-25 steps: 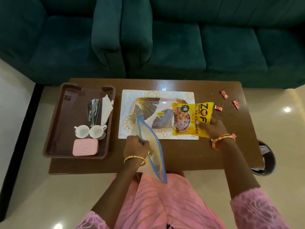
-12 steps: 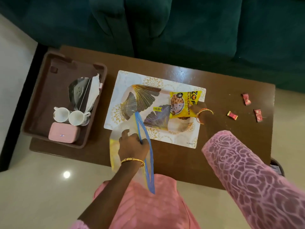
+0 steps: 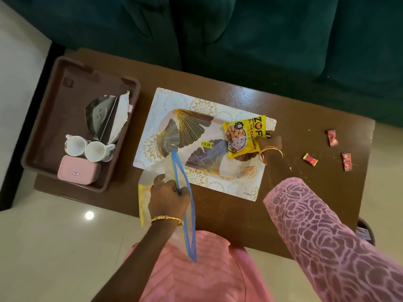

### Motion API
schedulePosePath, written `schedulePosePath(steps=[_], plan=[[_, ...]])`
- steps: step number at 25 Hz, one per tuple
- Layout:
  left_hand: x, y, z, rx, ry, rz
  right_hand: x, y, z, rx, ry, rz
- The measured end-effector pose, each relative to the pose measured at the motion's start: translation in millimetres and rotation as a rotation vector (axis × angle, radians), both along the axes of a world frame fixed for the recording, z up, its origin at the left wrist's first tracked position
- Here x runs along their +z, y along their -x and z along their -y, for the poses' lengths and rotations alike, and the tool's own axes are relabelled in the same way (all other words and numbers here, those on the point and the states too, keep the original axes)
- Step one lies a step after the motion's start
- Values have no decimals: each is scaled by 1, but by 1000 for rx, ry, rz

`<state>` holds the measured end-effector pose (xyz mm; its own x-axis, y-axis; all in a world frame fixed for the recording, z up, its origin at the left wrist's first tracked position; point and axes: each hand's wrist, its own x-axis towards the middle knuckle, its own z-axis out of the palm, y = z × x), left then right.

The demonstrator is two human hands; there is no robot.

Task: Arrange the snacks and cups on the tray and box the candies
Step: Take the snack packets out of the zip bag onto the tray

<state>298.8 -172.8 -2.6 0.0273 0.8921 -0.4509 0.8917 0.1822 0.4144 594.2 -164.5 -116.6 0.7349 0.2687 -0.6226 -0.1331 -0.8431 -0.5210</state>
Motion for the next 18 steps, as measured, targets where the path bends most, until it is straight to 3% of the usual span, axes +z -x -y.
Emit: schedulePosePath(steps=[3,6,8,11,13,16,18], plan=[[9,10,-4,23,-22,90,32,20,7,-150,-28,164],[24,33,-9,94,-31,185,91,62,10,-223,-182,308],[35,58,-11,206,-6,235,135,107,14,-161,-396,242],[44,92,-14,276,43,279,184,190,26,105,-606,-57],[46,112,-14,254,55,310,190,239,31,422,-502,-216],[46,131,-13,222,76,404,159,292,20,944,-92,-227],[46,142,-11,221,68,486,134,321,9,1067,102,-223]])
